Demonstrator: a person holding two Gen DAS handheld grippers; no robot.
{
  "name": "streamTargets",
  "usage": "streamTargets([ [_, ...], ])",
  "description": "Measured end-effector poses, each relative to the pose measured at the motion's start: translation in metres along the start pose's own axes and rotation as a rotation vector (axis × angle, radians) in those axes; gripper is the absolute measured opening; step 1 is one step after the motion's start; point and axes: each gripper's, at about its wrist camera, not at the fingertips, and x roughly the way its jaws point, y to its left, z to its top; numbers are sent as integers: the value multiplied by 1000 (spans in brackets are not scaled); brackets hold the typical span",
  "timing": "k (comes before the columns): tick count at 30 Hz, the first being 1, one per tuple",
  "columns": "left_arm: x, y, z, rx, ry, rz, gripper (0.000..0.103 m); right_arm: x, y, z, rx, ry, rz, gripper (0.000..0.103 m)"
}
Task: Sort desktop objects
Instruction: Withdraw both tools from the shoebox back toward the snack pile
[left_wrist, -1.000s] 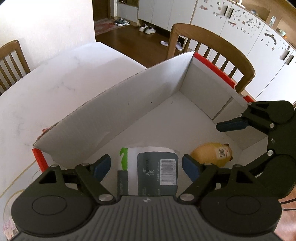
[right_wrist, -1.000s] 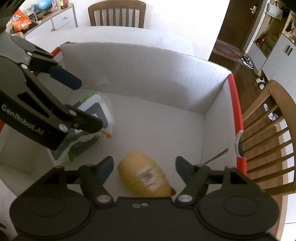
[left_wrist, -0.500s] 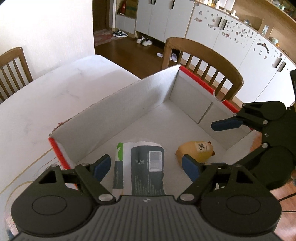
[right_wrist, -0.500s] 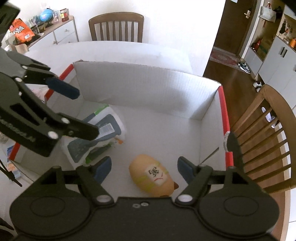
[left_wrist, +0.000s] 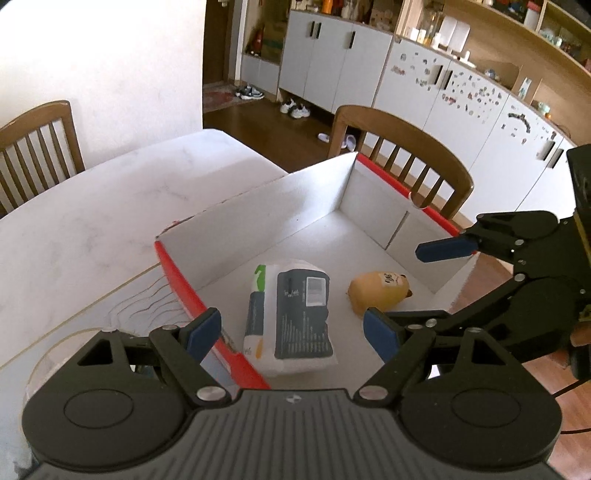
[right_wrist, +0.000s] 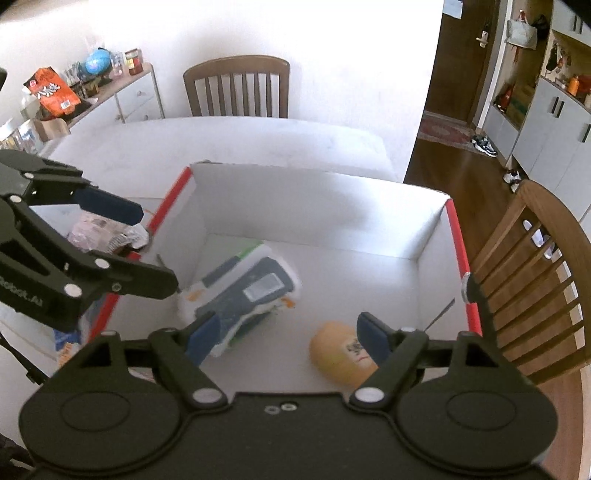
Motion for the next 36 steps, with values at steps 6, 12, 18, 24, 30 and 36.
streamTargets([
  [6,-29,4,-13,32,-43,-1,84,-8,20,0,26,-21,-10,83],
  [12,-51,17,-33,30,-61,-10,84,-17,46,0,39,-40,-12,84],
  [18,-70,32,-55,23,-71,2,84,-19,77,-1,39,-50,9,86],
  [24,-91,45,-74,16,-89,-1,84,-22,106,-1,36,-62,22,87],
  [30,-105,58,-91,9,-106,17,84,-22,128,-1,37,-70,26,87],
  [36,-115,72,-109,-11,-115,23,87,-22,147,-3,44,-84,46,88],
])
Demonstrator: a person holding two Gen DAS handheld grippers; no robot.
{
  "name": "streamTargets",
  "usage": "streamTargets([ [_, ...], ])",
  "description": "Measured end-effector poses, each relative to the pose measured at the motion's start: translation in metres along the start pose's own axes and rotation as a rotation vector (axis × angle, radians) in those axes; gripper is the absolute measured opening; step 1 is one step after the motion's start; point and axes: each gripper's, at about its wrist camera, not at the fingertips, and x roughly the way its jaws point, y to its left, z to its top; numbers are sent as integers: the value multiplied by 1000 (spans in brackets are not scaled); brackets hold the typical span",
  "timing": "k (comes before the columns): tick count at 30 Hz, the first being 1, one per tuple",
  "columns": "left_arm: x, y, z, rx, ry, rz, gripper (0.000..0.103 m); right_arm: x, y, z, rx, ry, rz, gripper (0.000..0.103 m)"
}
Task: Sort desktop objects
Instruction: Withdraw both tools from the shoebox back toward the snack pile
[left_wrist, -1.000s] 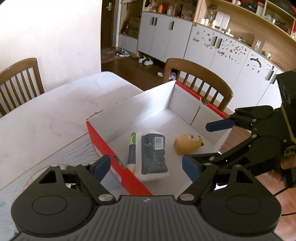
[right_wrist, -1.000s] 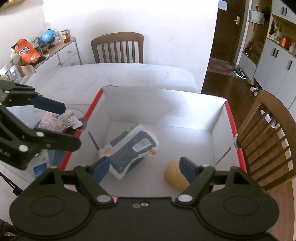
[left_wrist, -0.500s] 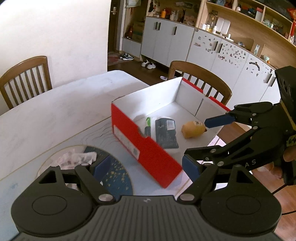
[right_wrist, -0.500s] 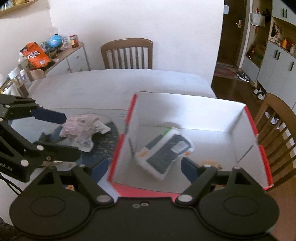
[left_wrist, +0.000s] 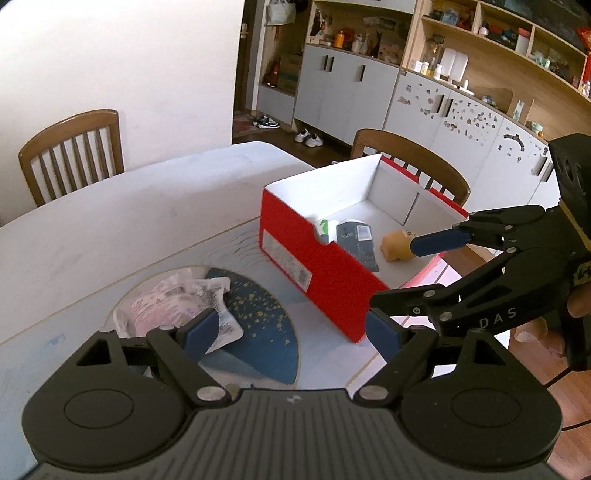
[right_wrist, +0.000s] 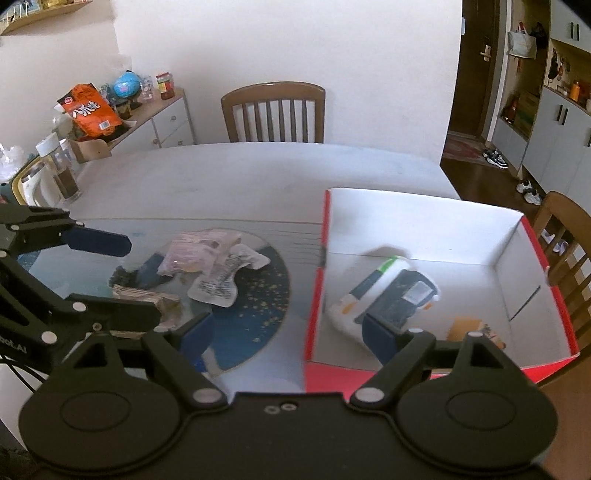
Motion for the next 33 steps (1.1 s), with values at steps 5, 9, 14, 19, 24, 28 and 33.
streamTargets([
  [5,-7,13,-12,-24,-10,8,101,-1,17,-5,-10,-37,6,88],
  [9,-11,23,-22,-51,-11,13,101,-1,26,-8,-7,-59,21,89],
  [14,-16,35,-37,-76,-15,44,103,3,41,-13,-23,-57,21,89],
  [19,-20,51,-53,-112,-17,70,103,6,49,-18,-14,-49,26,90],
  [24,-22,58,-67,-118,-15,99,103,9,57,-23,-14,-45,27,90],
  [28,-25,64,-77,-123,-27,127,103,12,63,-27,-25,-40,25,90],
  [33,-28,73,-87,-138,-31,150,103,18,70,-33,-32,-29,21,90],
])
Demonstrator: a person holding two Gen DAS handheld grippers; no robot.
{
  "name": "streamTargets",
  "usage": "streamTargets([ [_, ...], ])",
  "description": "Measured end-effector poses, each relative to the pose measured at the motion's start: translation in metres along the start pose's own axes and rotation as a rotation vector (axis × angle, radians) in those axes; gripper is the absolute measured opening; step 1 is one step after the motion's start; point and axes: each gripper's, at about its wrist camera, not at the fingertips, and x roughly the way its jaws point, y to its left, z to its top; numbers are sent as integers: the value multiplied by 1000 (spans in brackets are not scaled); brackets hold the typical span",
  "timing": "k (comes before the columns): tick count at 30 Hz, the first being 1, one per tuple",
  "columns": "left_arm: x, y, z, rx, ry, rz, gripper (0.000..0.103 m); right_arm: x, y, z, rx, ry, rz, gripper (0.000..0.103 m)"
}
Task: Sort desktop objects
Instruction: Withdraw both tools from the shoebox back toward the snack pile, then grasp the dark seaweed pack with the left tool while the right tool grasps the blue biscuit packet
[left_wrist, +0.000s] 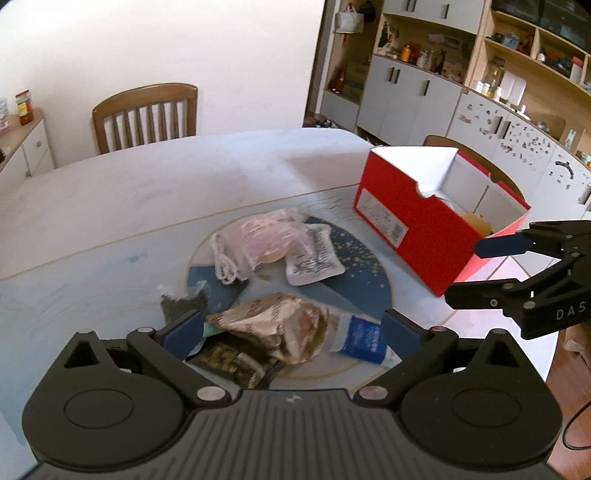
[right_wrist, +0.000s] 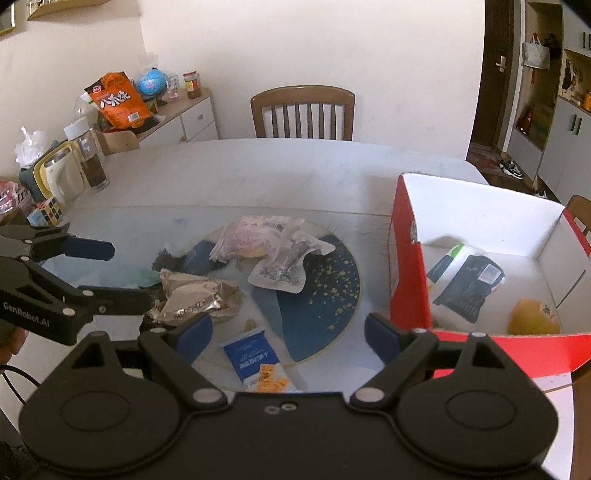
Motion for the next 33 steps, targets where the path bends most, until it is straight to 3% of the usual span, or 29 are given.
streamTargets([
  [16,30,26,-37,-12,81,69,103,32,13,-24,-30,64,7,90],
  [33,64,35,-47,47,73,75,103,76,15,-38,-83,140,25,88],
])
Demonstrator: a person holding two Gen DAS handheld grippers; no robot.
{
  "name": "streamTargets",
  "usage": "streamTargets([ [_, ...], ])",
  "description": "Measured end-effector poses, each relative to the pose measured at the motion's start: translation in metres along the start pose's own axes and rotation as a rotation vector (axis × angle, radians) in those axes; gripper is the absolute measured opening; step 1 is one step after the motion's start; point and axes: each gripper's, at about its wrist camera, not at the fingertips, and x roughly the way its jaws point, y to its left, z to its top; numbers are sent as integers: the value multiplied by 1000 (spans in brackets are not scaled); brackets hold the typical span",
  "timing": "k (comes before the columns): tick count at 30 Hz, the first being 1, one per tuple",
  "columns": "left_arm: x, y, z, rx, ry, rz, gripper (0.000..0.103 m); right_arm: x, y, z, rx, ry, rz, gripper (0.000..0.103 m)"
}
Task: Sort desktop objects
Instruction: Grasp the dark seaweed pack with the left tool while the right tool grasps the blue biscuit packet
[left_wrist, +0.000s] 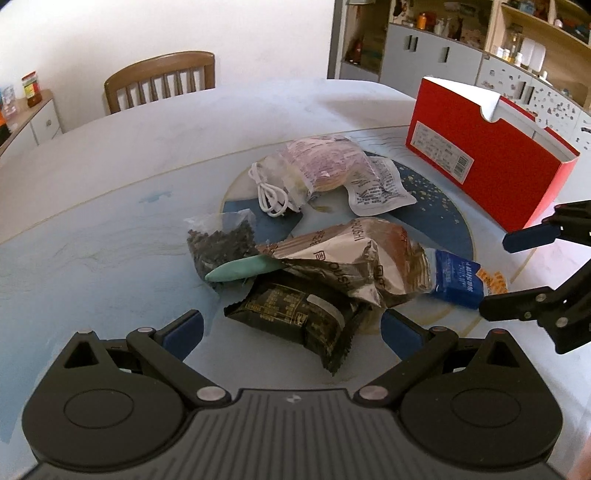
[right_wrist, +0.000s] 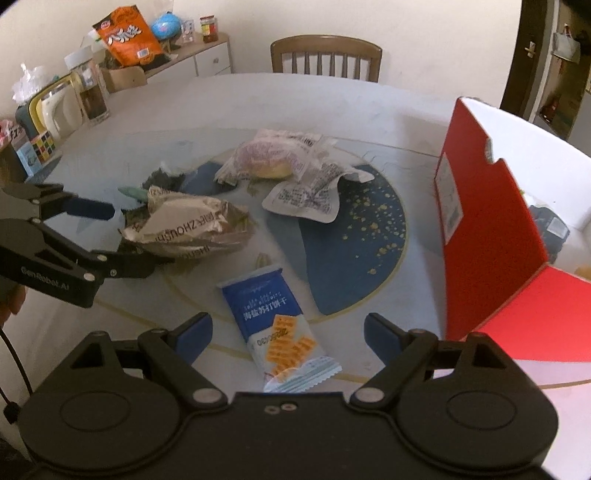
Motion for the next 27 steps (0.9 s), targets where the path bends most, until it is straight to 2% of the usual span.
streamTargets([
  [16,15,-1,2,18,-7,-34,101,16,3,-1,-27,42,6,75],
  [19,15,-2,3,22,-6,-34,98,16,4,-1,-33,39,0,74],
  [27,14,-6,3,46,-4,-8,88,15,7,0,-49,32,-11,63],
])
